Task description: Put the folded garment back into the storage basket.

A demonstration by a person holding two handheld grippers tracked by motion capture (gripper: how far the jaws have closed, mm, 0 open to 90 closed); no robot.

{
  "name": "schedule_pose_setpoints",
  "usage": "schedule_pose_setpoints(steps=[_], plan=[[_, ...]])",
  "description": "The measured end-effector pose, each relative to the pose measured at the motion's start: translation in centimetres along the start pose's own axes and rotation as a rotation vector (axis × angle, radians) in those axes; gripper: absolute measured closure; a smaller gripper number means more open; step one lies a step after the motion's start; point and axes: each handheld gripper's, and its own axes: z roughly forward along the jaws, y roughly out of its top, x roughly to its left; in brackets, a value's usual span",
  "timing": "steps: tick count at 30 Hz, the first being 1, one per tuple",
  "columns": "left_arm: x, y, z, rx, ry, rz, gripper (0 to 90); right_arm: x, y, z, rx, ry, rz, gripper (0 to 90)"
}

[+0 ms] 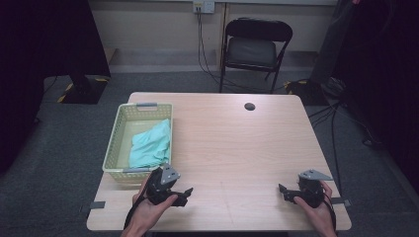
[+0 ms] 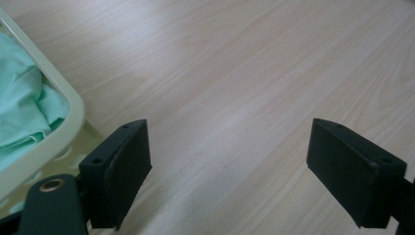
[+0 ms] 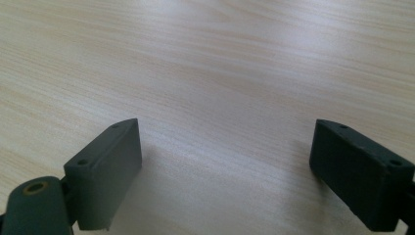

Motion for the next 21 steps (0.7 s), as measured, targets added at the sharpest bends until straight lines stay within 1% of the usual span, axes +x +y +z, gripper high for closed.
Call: schedule_pose_setpoints(steps=[1,3,8,14,17,21], plan=[[0.0,-0.1,0.0,-0.003,0.003,-0.007,16.3,0.0,0.0,0.0,0.0,0.0,0.0,11.3],[0.1,-0.3,0.1,0.007,-0.002,-0.012,15.7,0.0,0.0,0.0,0.0,0.0,0.0,11.2],[0.0,-0.7,0.8,0.034,-0.006,-0.013,16.2,0.0,0.0,0.0,0.0,0.0,0.0,11.3],[0.2,-1.3,1.8,0.076,-0.014,-0.017,16.3,0.0,0.0,0.0,0.0,0.0,-0.001,11.3],[0.3,-1.6,2.2,0.096,-0.014,-0.027,16.1,0.0,0.0,0.0,0.0,0.0,-0.001,11.2],[0.4,-1.9,2.7,0.121,-0.018,-0.026,16.3,0.0,0.0,0.0,0.0,0.001,-0.001,11.2]])
